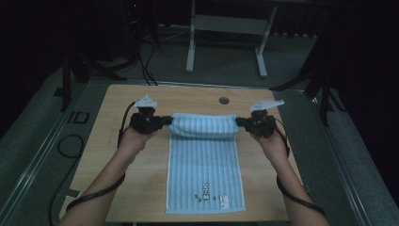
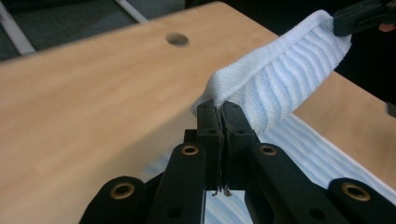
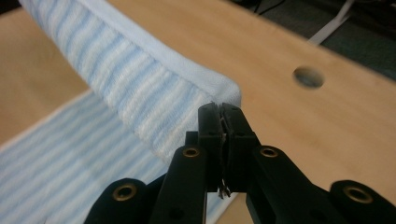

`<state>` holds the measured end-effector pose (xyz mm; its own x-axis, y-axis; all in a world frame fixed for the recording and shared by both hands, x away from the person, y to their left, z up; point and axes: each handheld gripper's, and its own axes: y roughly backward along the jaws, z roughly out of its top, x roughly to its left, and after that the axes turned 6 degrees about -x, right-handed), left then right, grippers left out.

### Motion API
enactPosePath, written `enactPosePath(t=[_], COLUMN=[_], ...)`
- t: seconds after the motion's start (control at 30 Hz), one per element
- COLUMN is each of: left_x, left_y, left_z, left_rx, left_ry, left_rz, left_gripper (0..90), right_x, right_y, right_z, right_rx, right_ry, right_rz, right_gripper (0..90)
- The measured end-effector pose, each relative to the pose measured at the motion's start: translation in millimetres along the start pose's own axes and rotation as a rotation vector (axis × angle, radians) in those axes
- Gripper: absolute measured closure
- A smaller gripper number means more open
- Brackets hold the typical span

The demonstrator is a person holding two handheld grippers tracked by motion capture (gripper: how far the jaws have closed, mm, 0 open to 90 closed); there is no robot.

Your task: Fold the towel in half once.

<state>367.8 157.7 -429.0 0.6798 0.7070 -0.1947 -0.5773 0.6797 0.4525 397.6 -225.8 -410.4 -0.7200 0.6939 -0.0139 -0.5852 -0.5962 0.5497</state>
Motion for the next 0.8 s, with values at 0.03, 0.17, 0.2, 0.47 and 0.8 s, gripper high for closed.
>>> enactPosePath(t=[0.03, 0.17, 0.2, 0.47, 0.8], left_x=[-4.1, -19.6, -22.8, -40.7, -35.9], left_y=[0.4, 1.1, 0.6, -2.2, -30.9], left_z=[-7.8, -37.1, -44.3, -89.1, -119.2], left_rx=[0.015, 0.047, 0.057, 0.124, 0.252], left_ry=[-0.004, 0.001, 0.007, 0.033, 0.092], left_rz=[-0.01, -0.035, -0.051, -0.105, -0.097], left_gripper=[87.2, 87.2, 87.2, 87.1, 87.0], right_x=[5.3, 20.0, 22.8, 36.3, 33.4], right_y=[2.4, 5.1, 5.5, 9.7, -18.3], right_z=[-9.6, -38.6, -45.2, -92.8, -123.4], right_rx=[0.008, 0.033, 0.034, 0.057, 0.168], right_ry=[0.007, 0.008, 0.002, -0.049, -0.079], right_rz=[0.008, 0.027, 0.036, 0.095, 0.114], right_gripper=[87.6, 87.6, 87.6, 87.5, 87.4])
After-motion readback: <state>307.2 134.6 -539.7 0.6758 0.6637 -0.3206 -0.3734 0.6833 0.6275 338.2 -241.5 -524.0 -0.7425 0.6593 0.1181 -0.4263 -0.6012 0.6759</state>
